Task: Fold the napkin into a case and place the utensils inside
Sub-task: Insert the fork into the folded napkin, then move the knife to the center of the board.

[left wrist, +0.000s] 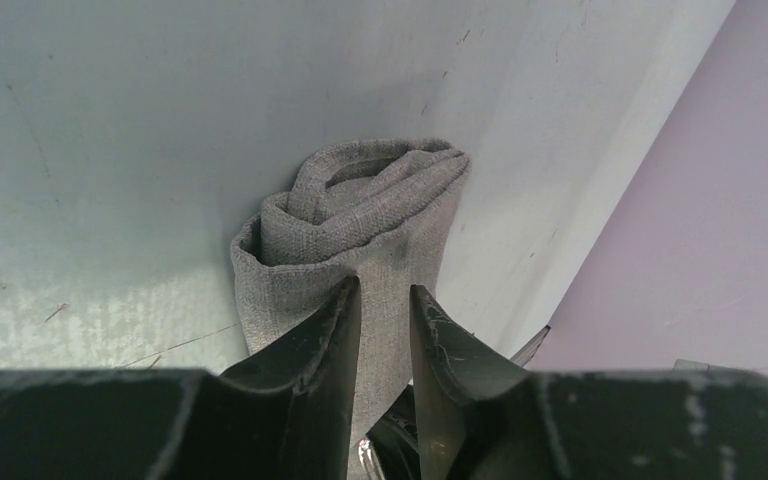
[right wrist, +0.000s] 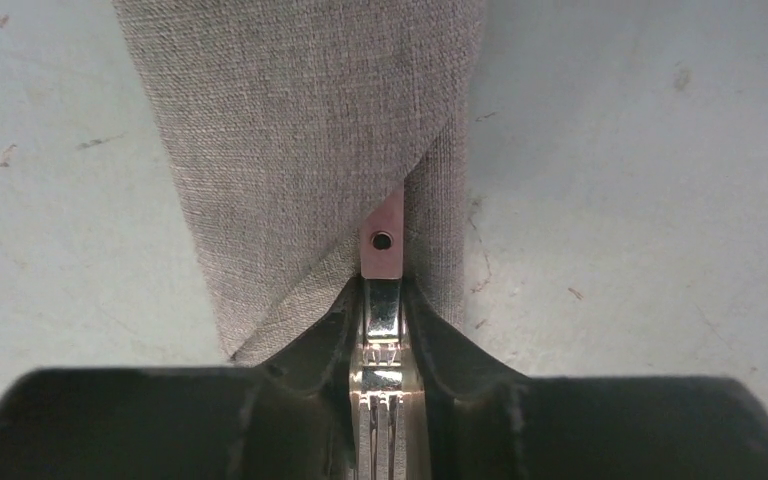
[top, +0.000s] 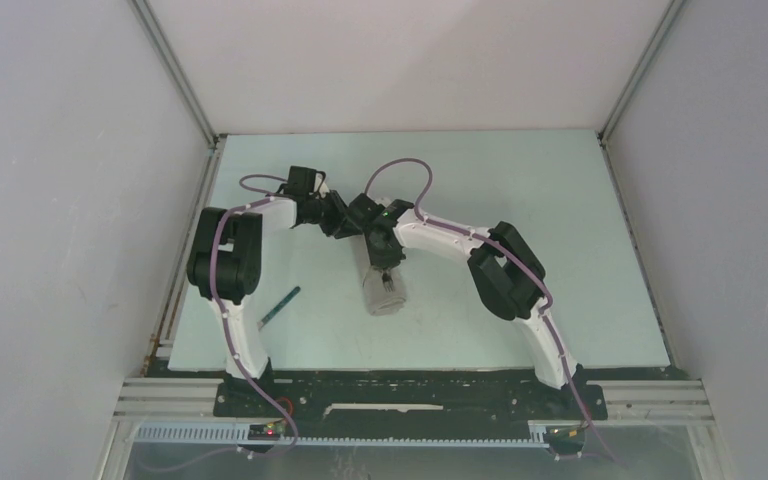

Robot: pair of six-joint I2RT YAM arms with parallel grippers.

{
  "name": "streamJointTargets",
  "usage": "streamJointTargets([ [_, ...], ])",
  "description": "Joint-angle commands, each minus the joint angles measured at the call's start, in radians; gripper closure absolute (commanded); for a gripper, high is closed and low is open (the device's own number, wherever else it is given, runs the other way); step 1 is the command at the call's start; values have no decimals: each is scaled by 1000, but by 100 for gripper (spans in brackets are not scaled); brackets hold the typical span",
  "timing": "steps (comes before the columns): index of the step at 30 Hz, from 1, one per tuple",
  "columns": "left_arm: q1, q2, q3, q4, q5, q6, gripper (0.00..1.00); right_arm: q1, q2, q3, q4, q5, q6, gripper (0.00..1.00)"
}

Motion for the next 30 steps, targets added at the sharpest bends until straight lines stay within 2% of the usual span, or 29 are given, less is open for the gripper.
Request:
streamJointTargets([
  [1,-2,6,24,-2,2,23,69,17,-1,57,-66,96,-51,73],
  [5,-2,0,22,-1,2,27,69,26,-9,65,-83,105,-59,64],
  [10,-2,-33,21,-11,5,42,67,29,-28,82,-119,108,-56,62],
  [12,-2,-96,22,-34,-24,87,61,41,-62,94,-146,109,-57,61],
  [15,0,-254,1,-100,-127,183,46,68,-159,63,-162,108,-68,50],
  [18,7,-453,-81,-154,-243,268,31,75,-327,-101,-100,71,-84,40],
  [20,13,-580,-137,-224,-319,320,25,48,-452,-257,-8,-4,-92,37],
  [21,16,-641,-169,-253,-362,346,18,28,-516,-334,49,-63,-90,36],
  [22,15,-699,-198,-286,-402,374,7,4,-574,-412,103,-121,-94,35],
  [23,13,-769,-221,-327,-456,401,1,-14,-623,-471,147,-155,-98,35],
  [27,9,-856,-248,-538,-680,443,0,-31,-746,-601,233,-240,-161,36],
  [30,4,-771,-202,-731,-788,438,3,-32,-818,-680,307,-294,-195,36],
])
